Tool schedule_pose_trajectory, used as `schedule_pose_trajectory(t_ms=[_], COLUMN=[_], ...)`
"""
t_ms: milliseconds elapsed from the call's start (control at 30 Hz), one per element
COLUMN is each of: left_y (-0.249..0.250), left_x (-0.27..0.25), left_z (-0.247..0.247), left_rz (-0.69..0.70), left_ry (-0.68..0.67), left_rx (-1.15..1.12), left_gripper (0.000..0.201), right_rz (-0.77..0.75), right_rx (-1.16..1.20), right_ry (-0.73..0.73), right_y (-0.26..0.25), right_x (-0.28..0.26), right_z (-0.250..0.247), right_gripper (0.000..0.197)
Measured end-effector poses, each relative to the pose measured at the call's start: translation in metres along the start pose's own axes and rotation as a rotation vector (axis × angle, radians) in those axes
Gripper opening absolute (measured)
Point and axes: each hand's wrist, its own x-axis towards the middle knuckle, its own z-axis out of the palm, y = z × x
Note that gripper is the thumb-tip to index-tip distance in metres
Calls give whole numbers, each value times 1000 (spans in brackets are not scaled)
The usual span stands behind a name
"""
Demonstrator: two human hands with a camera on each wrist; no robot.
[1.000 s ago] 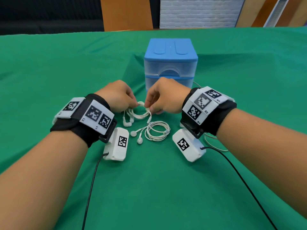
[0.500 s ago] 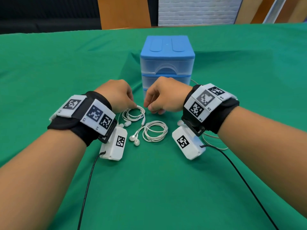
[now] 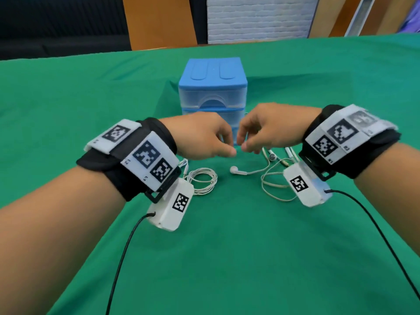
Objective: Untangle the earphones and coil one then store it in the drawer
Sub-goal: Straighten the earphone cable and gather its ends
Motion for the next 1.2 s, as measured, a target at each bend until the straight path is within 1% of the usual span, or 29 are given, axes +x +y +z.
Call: schedule_pose_trajectory(t_ms=[67,133,200,267,333,400,467,533,633,667,733,800,867,933,1000,1100,1167,1200], left_y=[13,24,35,44,50,52,52,49,41,37,33,33,33,32,30,30,32,32], left_x=[6,11,16,19,21,25,29,30,32,31,27,23,21,21,21,19,16,14], left_z=[9,16,22,25,26,27,25,19,11,9,6,5,4,2,-2,-9,-16,-19], left_rz=[45,69,84,92,96,97,90,70,63,53,39,57,52,24,8,19,50,69], left_ry=[-91,-133,-159,-192,-218,-227,-196,-126,-53,-35,-4,2,15,67,180,388,518,566], left_rx=[86,159,224,273,319,351,338,254,24,-60,-202,-272,-358,-474,-541,-752,-928,-1022], left_gripper=[22,33,40,41,37,32,32,31,26,28,41,48,48,45,39,31,28,28], right_rz=[44,73,70,39,-1,-17,-21,-56,-103,-114,-128,-122,-116,-117,-94,-32,-6,10], right_rx=[-130,-182,-216,-275,-336,-316,-186,-62,90,168,292,322,345,384,377,357,340,313], right_ry=[-50,-82,-96,-80,-59,-35,23,81,156,166,167,147,127,118,132,148,129,125], right_y=[8,14,19,23,24,25,26,27,29,30,32,36,38,42,42,45,51,53], right_x=[-8,-14,-18,-20,-22,-25,-27,-29,-31,-30,-30,-31,-33,-36,-39,-38,-34,-32], right_z=[3,8,14,19,22,19,10,1,-6,-6,-8,-9,-9,-9,-11,-10,-6,-5], right_gripper=[14,18,19,13,5,8,13,9,5,5,4,14,17,21,31,40,35,28])
